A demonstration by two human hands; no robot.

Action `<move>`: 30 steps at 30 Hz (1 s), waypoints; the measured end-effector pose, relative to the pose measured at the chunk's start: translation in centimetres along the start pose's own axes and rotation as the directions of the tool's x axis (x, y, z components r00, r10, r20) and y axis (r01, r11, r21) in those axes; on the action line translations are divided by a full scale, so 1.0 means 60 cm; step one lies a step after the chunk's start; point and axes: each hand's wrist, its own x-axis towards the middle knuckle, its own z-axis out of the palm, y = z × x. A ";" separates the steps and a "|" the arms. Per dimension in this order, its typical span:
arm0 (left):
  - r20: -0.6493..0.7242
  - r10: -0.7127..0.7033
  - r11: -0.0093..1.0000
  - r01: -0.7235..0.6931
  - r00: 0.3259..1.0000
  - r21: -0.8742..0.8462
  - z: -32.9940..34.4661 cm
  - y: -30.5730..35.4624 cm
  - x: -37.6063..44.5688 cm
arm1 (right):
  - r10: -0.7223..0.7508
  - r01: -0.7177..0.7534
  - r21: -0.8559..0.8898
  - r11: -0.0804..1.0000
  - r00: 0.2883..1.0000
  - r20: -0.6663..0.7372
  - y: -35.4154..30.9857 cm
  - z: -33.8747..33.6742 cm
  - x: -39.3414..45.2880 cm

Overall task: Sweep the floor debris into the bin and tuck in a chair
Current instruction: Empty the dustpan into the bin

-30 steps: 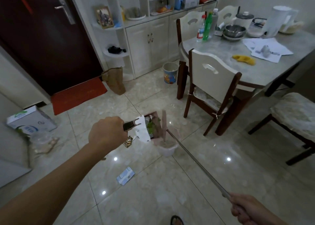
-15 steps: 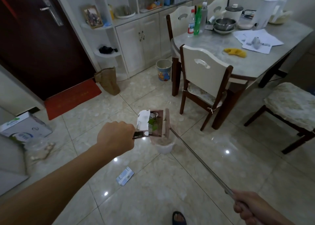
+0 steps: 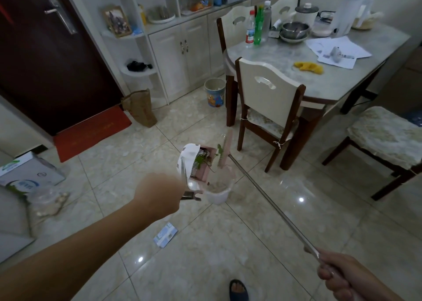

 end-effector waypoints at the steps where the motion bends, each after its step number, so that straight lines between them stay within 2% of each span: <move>1: -0.002 0.005 1.000 -0.005 1.000 -0.004 -0.001 0.001 0.000 | -0.009 0.009 -0.014 1.000 1.000 -0.004 0.000 0.001 -0.001; 5: -0.001 0.002 1.000 -0.002 1.000 -0.005 -0.006 -0.007 0.002 | -0.004 0.004 -0.045 0.999 1.000 -0.009 0.003 -0.002 -0.008; 12: 0.022 0.013 0.999 -0.013 1.000 -0.030 -0.015 -0.007 0.007 | -0.103 0.083 -0.245 0.966 0.992 -0.070 0.030 0.017 0.005; 15: 0.028 0.047 0.999 -0.047 0.998 -0.010 -0.020 -0.004 0.009 | -0.097 0.075 -0.214 0.974 0.991 -0.093 0.041 0.026 0.012; 19: 0.039 0.117 0.992 -0.118 0.992 0.040 -0.024 0.010 0.012 | -0.028 0.021 -0.078 0.997 0.995 -0.097 0.044 0.029 0.018; 24: 0.019 0.117 0.990 -0.118 0.993 0.073 -0.027 0.008 0.021 | 0.060 -0.056 0.064 0.996 0.996 -0.062 0.043 0.042 0.028; 30: -0.023 0.103 0.994 -0.102 0.994 0.050 -0.024 0.003 0.025 | -0.067 0.052 -0.105 0.993 0.986 -0.150 0.058 0.068 0.026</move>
